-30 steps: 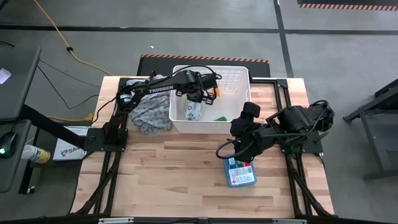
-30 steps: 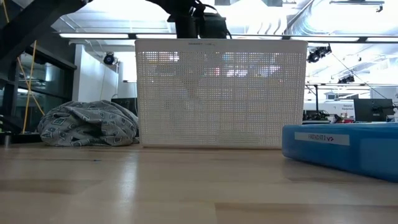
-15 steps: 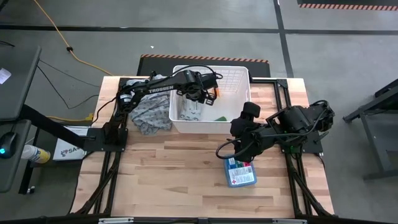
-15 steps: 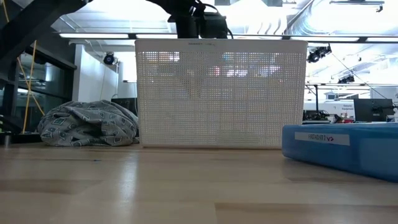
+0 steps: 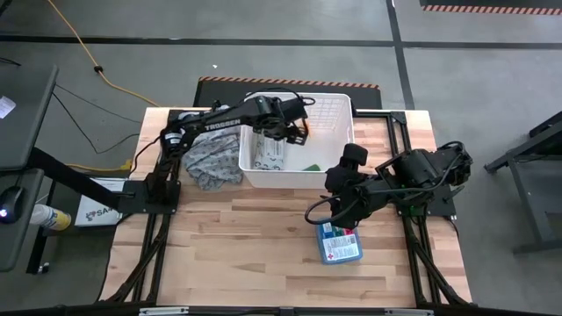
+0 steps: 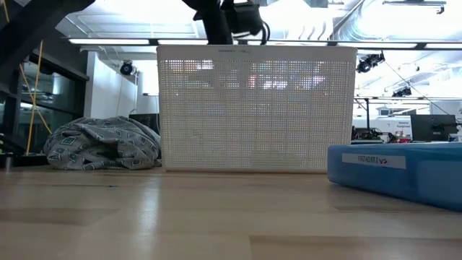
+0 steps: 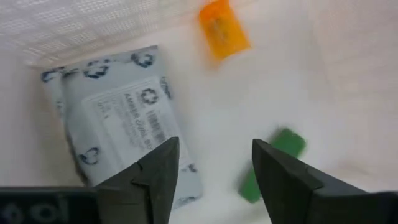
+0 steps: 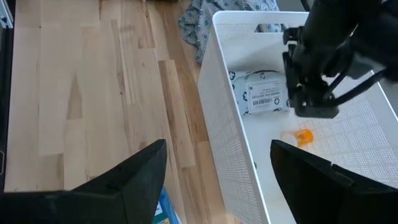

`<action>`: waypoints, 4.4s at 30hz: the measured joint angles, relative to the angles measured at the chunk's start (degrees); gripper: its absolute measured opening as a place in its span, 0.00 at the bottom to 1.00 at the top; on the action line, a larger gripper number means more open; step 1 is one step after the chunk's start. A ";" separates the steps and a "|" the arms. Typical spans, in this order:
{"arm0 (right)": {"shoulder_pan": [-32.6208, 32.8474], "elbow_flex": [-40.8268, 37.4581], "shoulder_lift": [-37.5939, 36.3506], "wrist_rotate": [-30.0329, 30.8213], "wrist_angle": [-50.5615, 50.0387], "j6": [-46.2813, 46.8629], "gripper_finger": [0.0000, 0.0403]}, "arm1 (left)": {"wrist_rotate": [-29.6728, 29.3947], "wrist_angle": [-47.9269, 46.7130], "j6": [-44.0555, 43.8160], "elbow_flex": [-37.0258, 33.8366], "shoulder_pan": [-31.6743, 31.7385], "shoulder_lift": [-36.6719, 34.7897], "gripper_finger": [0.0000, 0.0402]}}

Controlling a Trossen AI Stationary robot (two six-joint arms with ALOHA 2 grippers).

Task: Pick & place medical supplies in basket/bin
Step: Put the blue first aid kit in the white bin

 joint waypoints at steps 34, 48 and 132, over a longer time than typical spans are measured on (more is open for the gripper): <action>0.02 -4.45 -0.43 -15.43 0.08 8.70 0.69 | 4.61 11.65 1.44 -0.02 -5.06 -23.76 0.60; 1.27 -36.61 -2.08 -23.61 -0.12 19.00 0.69 | 3.37 14.91 3.65 -0.02 -14.00 -28.25 0.59; 26.01 -45.05 -2.40 -20.67 8.43 72.14 0.69 | -19.62 3.33 -9.44 0.00 -52.94 -16.78 0.59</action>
